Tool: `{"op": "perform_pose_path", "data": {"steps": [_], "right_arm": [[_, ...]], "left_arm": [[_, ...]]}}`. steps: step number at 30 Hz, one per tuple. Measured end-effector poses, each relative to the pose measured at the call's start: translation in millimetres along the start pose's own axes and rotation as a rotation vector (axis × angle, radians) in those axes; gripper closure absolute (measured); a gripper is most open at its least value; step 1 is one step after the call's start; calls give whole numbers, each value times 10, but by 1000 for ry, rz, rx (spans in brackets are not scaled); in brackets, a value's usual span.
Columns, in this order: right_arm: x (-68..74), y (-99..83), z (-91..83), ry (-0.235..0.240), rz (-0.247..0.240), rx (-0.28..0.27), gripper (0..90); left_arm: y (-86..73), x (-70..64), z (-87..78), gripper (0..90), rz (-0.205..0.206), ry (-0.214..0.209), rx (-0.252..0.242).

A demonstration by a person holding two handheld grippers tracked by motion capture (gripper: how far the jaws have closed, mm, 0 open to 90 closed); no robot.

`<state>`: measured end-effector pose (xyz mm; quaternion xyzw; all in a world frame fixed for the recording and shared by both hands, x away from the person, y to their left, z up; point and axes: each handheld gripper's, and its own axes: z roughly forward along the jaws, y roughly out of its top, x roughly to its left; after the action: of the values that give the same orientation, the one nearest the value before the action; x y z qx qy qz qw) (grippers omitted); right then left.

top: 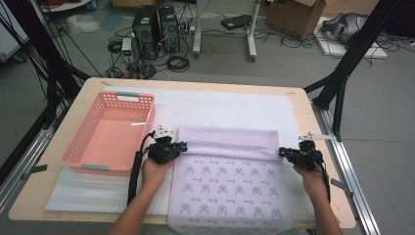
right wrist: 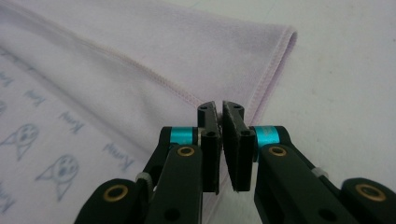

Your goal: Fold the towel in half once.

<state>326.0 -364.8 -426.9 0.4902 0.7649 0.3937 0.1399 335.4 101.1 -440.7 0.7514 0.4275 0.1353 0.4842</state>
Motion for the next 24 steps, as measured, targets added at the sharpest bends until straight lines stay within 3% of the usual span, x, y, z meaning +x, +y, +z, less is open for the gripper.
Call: {"op": "perform_pose_path", "data": {"steps": [1,5,10,14,24], "right_arm": [[14,-43,-33,6,3,-11,855],[77,-220,-159,33,-1,-41,857],[182,-410,-315,50,-3,-74,861],[279,-522,-446,61,-24,-89,863],[486,-786,-783,77,-45,-107,864]], "left_arm": [[-31,-24,-52,843,19,-11,-29],[-129,-70,-182,843,20,-48,-60],[-319,-150,-314,840,49,-67,-50],[-412,-212,-462,835,43,-89,-73],[-616,-413,-686,829,47,-125,-37]]}}
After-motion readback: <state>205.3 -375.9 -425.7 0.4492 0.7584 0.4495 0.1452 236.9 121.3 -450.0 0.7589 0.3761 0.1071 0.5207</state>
